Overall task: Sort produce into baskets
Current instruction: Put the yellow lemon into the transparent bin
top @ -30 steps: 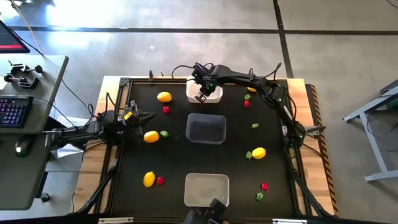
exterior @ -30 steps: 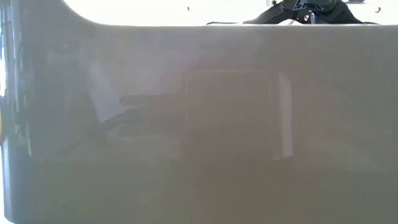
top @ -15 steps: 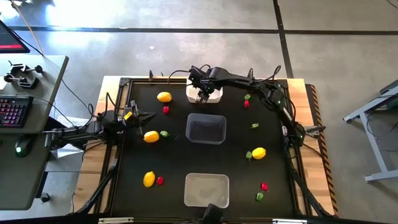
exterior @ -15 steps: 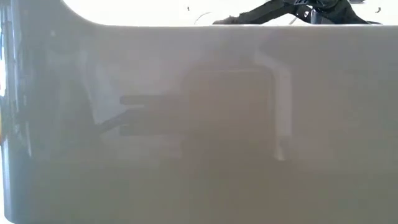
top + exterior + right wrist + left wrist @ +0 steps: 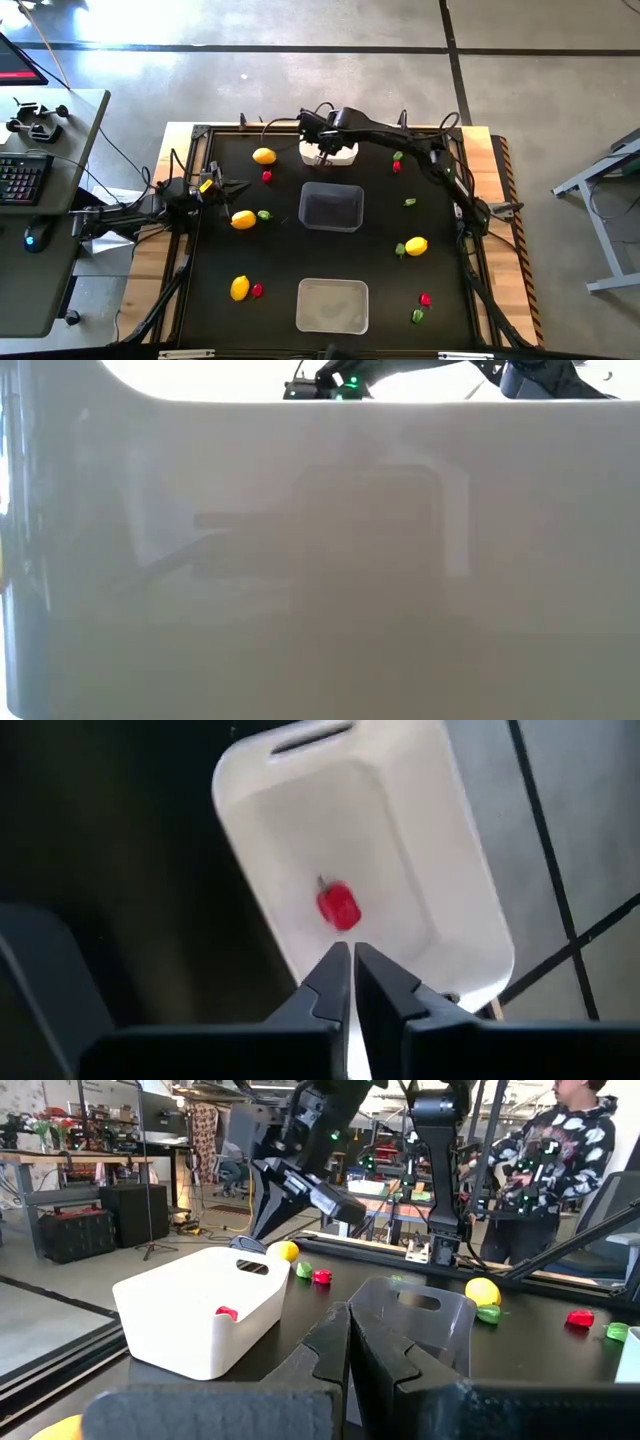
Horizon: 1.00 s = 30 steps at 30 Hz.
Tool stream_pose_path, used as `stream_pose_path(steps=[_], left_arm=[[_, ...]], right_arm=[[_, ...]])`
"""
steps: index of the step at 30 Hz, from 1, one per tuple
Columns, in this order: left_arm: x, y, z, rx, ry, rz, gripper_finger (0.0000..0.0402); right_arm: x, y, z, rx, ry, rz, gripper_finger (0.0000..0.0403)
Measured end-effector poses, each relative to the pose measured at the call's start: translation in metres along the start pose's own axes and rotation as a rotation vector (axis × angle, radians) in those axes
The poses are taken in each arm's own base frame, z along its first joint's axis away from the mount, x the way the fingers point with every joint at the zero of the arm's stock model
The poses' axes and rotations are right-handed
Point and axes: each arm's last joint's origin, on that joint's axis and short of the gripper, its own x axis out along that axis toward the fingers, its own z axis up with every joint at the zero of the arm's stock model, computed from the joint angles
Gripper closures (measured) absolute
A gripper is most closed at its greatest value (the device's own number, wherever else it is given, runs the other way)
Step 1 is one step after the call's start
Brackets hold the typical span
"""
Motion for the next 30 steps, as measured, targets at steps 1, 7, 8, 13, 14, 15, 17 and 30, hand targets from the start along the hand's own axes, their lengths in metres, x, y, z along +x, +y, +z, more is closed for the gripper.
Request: stream_pose_path(steps=[1,7,8,13,14,15,17,30], left_arm=[[0.000,0.000,0.000,0.000,0.000,0.000,0.0402],[0.000,0.000,0.000,0.000,0.000,0.000,0.0401],[0.000,0.000,0.000,0.000,0.000,0.000,0.0402],[0.000,0.000,0.000,0.000,0.000,0.000,0.0402],[0.000,0.000,0.000,0.000,0.000,0.000,0.0402],[0.000,0.000,0.000,0.000,0.000,0.000,0.0402],[0.000,0.000,0.000,0.000,0.002,0.000,0.0402],[0.000,0.000,0.000,-0.001,-0.005,0.000,0.0401]], right_arm=[[0.002,0.001,0.002,0.007,-0.019,-0.002,0.0400],[-0.004,0.011,0.005,0.015,-0.101,0.001,0.0402],[-0.006,0.013,0.006,0.010,-0.115,0.002,0.0402],[-0.001,0.028,0.007,-0.010,-0.183,0.010,0.0402],[0.000,0.028,0.007,-0.002,-0.209,0.017,0.0402],[0.003,0.030,0.007,0.004,-0.233,0.032,0.0403],[0.007,0.033,0.006,0.015,-0.295,0.073,0.0403],[0.002,0.030,-0.054,0.093,-0.551,0.136,0.0403]])
